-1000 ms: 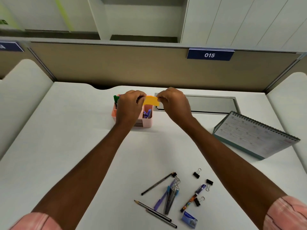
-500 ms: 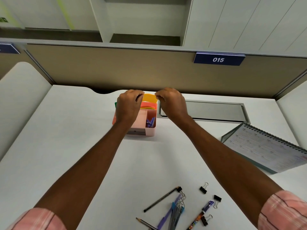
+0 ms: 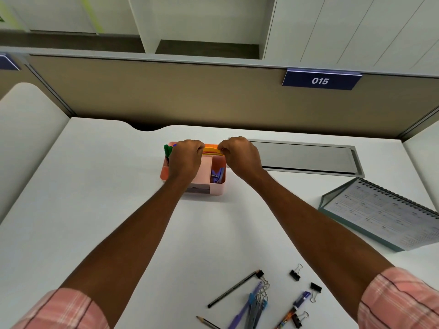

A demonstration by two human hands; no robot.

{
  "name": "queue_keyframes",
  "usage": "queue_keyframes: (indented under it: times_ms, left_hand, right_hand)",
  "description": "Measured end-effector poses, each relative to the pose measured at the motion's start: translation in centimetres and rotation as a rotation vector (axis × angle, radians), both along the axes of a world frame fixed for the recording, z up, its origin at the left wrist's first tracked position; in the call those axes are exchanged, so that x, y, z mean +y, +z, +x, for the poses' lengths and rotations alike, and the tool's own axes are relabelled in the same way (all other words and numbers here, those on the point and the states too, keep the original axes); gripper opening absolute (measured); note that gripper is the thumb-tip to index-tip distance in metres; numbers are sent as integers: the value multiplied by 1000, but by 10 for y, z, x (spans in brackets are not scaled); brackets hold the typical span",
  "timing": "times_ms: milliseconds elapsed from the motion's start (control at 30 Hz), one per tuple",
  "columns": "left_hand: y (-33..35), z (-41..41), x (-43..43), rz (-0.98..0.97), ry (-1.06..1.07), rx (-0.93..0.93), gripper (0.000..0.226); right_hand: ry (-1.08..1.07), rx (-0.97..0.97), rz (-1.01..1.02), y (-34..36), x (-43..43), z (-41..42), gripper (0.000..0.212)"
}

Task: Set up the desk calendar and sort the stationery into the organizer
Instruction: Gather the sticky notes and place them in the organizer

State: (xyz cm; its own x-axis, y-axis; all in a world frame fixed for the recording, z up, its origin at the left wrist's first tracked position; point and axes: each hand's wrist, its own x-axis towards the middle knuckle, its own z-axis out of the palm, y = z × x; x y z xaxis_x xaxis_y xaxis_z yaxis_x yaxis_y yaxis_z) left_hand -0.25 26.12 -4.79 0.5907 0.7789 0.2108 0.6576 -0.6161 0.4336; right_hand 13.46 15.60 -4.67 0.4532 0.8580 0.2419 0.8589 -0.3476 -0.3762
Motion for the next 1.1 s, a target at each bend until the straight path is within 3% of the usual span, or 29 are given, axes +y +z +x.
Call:
queue_keyframes:
  times_ms: [267, 633, 800, 1100]
  left_hand:
    - [-3, 7, 5, 15, -44, 238, 27]
    - [7, 13, 2, -9, -52, 407, 23]
    - [14, 12, -6, -55, 6, 342, 39]
    - [17, -1, -68, -68, -24, -34, 27]
  right_hand:
    - [30, -11, -52, -15, 4, -1, 30]
    - [46, -71, -86, -10, 4, -3, 23]
    - [31, -34, -89, -5, -3, -7, 27]
    - [-15, 121, -43, -6, -54, -16, 15]
